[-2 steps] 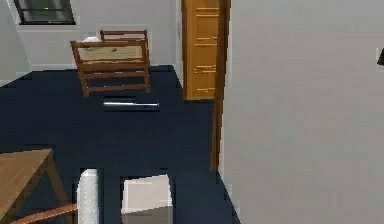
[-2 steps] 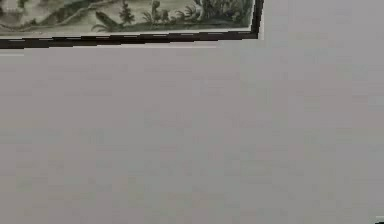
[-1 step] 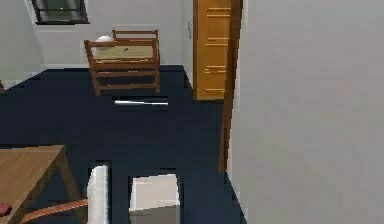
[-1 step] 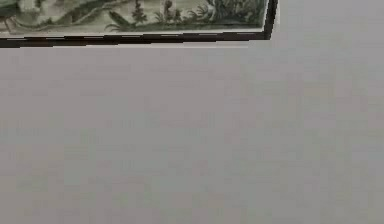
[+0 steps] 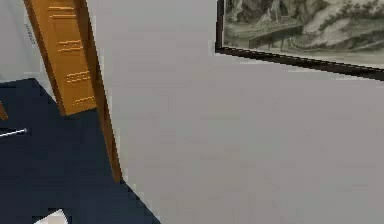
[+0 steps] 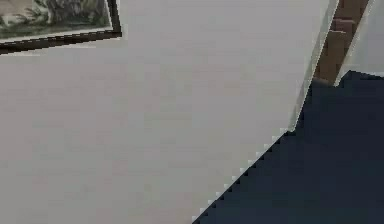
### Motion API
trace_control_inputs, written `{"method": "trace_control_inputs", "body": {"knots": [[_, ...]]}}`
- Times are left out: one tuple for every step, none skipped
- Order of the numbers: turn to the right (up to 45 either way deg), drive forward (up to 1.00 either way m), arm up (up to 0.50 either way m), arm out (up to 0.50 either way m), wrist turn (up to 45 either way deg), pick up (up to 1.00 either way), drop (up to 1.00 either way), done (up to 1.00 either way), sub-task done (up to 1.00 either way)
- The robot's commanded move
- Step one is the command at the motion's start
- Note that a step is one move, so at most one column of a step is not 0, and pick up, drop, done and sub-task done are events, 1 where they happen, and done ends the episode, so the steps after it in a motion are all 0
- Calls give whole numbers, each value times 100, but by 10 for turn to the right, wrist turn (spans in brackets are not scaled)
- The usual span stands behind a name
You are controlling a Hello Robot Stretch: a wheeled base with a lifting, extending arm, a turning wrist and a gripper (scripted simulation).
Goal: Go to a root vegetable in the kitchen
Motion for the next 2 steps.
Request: {"method": "trace_control_inputs", "body": {"knots": [[0, 40, 0, 0, 0, 0, 0, 0, 0], [-450, 0, 0, 0, 0, 0, 0, 0, 0]]}}
